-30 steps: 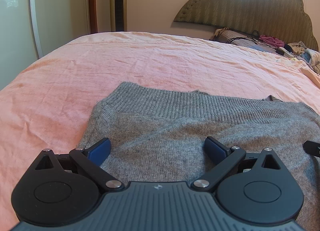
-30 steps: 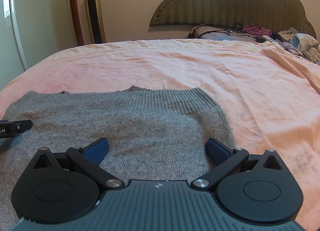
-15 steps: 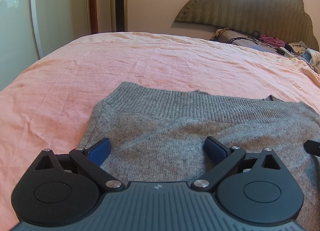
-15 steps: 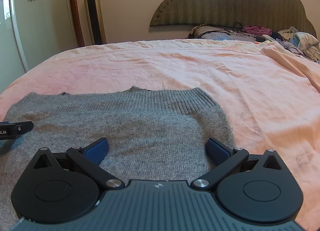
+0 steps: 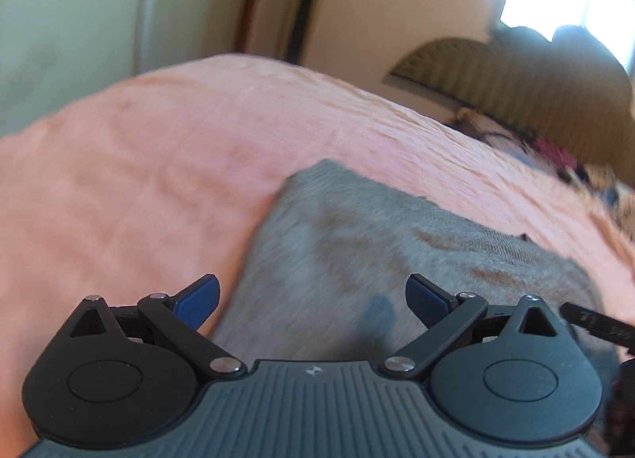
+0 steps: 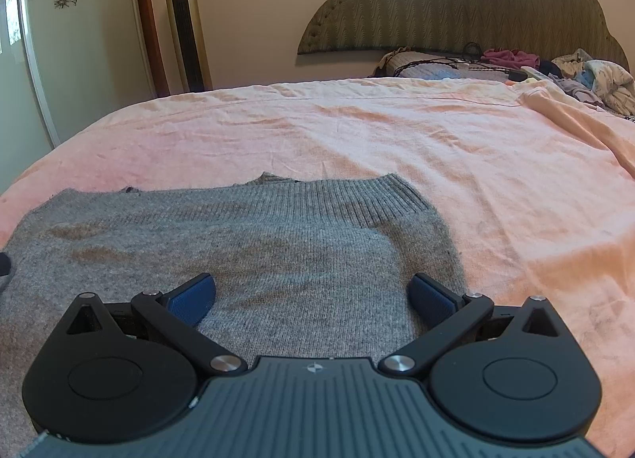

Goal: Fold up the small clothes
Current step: 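Roll the left gripper and grasp the sweater's side edge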

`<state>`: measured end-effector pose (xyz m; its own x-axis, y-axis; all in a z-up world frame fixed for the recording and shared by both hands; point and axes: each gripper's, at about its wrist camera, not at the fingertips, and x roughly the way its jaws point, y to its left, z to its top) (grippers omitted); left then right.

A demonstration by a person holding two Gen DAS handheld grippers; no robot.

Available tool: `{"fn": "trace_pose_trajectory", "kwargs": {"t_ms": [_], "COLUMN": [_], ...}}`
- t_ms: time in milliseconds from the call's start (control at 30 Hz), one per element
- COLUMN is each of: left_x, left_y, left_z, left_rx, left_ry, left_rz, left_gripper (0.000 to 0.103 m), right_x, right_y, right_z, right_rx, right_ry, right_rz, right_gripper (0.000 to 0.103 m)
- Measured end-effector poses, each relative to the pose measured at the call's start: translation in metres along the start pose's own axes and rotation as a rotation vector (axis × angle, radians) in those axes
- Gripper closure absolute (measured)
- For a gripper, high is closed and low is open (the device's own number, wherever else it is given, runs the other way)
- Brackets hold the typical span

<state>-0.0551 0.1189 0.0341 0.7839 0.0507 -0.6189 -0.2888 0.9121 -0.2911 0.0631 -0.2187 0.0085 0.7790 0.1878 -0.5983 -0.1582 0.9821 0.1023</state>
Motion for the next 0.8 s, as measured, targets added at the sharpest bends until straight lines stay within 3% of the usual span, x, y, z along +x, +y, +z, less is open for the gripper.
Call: {"fn": "trace_pose_trajectory", "kwargs": {"t_ms": [100,233,300,400,800], "left_x": [-0.034,-0.062,-0.06,-0.049,-0.035], "left_y": [0.035,0.05,0.048,0.036,0.024], "left_z": [-0.022,-0.039,-0.041,-0.042,-0.04], "left_rx": [-0.136,-0.203,-0.226,-0.258,-0.325], "left_ry": [0.024,0.04,0.061,0.052,0.04], "left_rz": [0.007,-0.053,-0.117,-0.146,-0.128], "left_gripper": [0.002,0.002,0.002,0.0,0.001], "right_x": [0.0,-0.001,-0.001,-0.001,-0.002], "right_y": [0.0,0.0,0.001,0.001,0.0], "right_z": [0.0,0.0,0.0,0.0,0.0], "right_rx": [0.0,0.0,-0.001,-0.001,0.015], "right_ry": [0.0,0.0,0.0,0.0,-0.007], "right_rz": [0.0,-0.001,-0.002,-0.001,0.011], "right_gripper": [0.0,0.0,0.0,0.0,0.0]}}
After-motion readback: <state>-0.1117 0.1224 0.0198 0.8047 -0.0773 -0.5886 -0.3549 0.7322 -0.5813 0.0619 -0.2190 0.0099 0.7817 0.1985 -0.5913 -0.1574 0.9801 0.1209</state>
